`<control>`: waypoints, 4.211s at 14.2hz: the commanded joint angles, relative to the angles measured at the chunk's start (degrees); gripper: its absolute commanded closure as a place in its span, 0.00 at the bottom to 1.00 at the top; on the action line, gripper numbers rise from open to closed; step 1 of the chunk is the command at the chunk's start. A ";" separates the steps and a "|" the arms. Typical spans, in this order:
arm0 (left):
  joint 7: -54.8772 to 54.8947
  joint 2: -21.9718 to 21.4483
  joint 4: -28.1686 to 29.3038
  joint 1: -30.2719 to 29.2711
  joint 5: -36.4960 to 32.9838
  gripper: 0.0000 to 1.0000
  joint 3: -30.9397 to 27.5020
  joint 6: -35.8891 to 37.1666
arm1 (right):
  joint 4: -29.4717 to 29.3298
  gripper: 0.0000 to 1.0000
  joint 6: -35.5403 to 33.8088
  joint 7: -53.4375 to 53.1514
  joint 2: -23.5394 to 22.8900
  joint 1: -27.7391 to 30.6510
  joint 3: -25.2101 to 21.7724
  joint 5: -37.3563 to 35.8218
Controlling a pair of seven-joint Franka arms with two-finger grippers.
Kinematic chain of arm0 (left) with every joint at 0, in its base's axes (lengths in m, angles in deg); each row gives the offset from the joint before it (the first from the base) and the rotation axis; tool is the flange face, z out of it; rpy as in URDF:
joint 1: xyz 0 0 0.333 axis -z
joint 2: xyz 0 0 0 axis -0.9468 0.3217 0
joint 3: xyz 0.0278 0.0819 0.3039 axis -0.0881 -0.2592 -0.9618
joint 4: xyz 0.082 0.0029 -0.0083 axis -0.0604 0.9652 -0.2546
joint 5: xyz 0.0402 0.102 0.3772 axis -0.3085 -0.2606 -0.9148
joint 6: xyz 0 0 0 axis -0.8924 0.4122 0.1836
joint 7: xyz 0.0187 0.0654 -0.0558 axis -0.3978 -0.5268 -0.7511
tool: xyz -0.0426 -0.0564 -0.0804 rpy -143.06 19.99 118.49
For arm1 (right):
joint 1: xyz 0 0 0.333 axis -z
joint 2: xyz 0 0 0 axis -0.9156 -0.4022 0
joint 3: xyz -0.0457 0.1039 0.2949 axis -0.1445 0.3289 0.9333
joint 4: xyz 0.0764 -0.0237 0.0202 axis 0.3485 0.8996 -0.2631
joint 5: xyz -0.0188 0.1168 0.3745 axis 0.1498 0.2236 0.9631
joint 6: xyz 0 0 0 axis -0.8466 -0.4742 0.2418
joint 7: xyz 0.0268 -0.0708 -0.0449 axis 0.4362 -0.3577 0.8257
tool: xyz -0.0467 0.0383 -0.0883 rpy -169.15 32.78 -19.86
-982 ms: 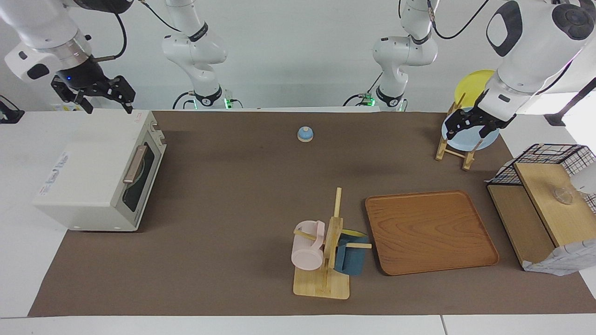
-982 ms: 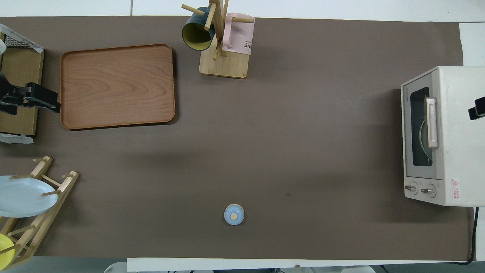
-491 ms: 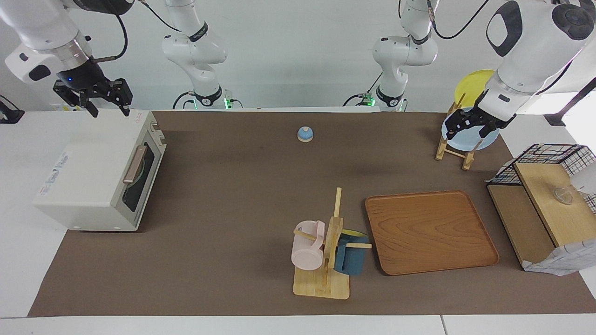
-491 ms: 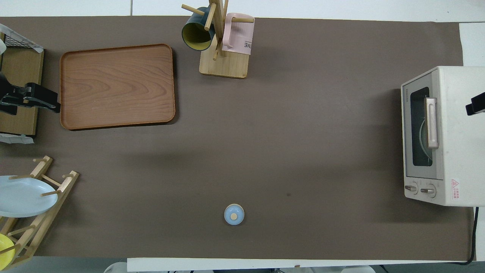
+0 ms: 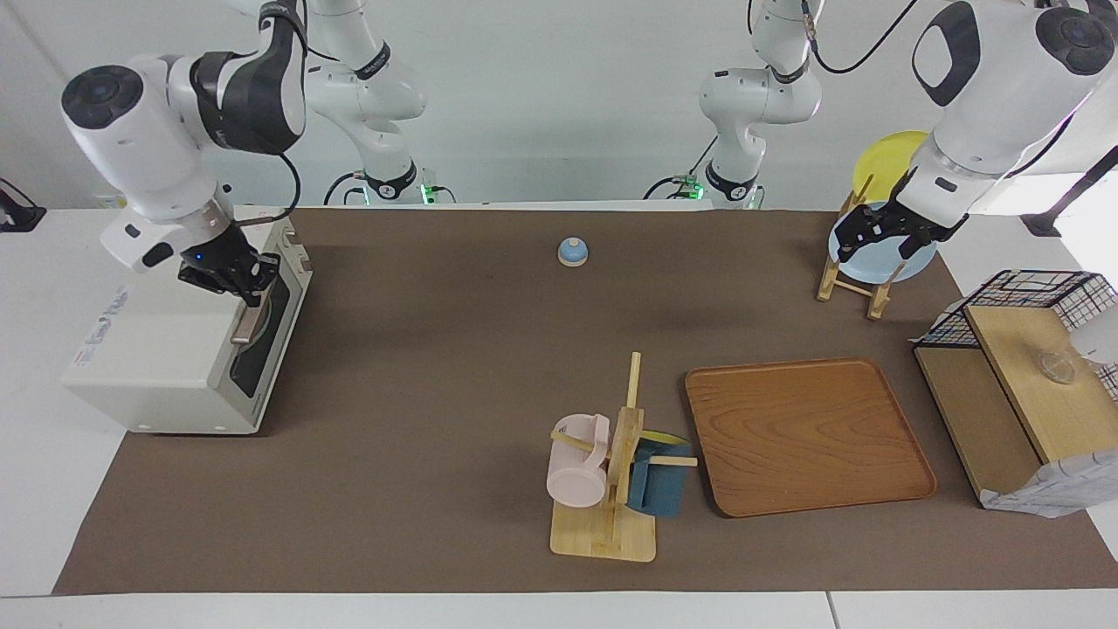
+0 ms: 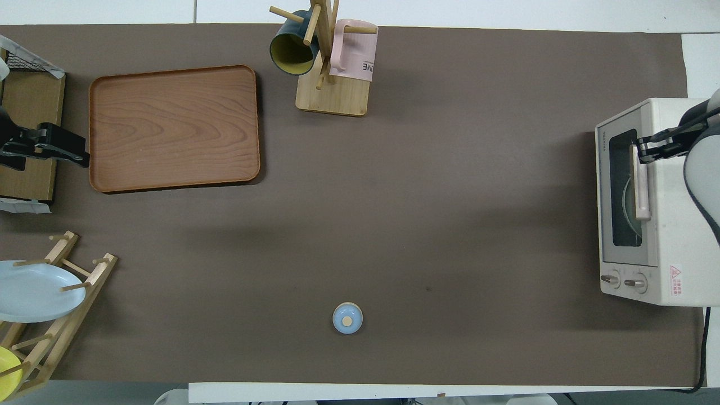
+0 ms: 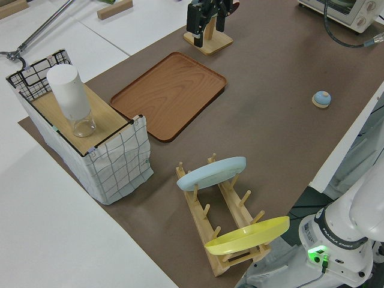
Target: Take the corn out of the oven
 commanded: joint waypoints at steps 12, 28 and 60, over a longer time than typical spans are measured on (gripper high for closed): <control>0.08 0.14 -0.59 -0.39 0.16 0.00 0.14 0.63 | 7.48 1.00 1.89 0.62 2.00 0.76 0.12 -4.27; 0.08 0.14 -0.59 -0.39 0.16 0.00 0.14 0.63 | 9.94 1.00 19.46 -12.03 -10.03 -8.47 0.29 -3.13; 0.08 0.14 -0.59 -0.39 0.16 0.00 0.14 0.63 | 16.26 0.46 14.54 -13.53 -2.92 -0.91 1.79 -0.05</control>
